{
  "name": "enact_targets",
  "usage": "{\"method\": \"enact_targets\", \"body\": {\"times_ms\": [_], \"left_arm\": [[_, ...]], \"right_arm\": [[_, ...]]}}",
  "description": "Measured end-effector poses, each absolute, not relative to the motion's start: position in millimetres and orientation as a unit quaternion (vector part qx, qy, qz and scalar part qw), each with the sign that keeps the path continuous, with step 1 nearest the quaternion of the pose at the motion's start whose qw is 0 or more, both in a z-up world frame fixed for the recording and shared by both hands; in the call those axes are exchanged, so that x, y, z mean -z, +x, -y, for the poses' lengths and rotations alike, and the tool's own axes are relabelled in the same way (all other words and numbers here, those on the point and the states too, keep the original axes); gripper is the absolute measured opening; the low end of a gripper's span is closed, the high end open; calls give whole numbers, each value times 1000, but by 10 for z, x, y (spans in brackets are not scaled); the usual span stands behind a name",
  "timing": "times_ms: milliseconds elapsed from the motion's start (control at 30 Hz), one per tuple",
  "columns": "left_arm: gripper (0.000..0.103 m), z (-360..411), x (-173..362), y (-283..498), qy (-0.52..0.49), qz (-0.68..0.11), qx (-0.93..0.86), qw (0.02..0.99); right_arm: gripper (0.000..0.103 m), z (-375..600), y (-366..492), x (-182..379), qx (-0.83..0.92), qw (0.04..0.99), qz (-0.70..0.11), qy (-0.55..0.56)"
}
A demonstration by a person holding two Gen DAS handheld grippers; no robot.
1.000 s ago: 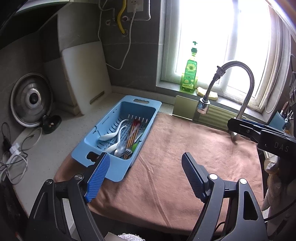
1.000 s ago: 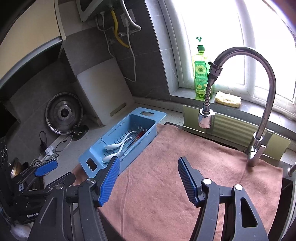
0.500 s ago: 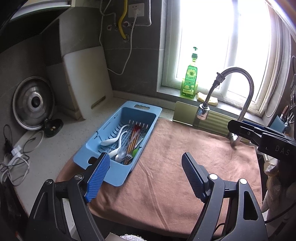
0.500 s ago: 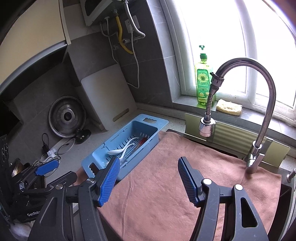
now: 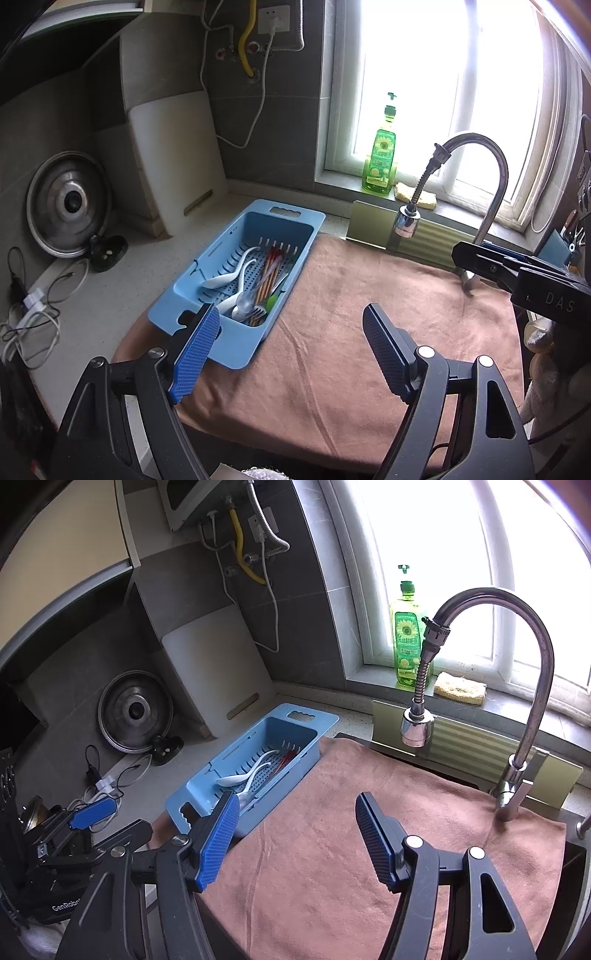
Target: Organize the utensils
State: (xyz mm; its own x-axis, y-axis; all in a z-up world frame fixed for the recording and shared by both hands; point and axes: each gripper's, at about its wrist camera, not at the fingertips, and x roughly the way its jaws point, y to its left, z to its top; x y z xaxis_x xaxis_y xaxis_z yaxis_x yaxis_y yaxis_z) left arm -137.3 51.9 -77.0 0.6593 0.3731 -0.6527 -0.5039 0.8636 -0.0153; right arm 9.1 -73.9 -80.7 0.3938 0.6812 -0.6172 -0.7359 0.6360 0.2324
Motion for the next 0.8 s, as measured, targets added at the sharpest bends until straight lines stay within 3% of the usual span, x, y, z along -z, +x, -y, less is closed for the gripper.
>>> {"method": "enact_targets", "body": {"times_ms": [800], "left_arm": [[80, -540, 783, -1375, -99, -334, -242, 906]], "right_arm": [[62, 751, 95, 850, -419, 832, -361, -38]]}}
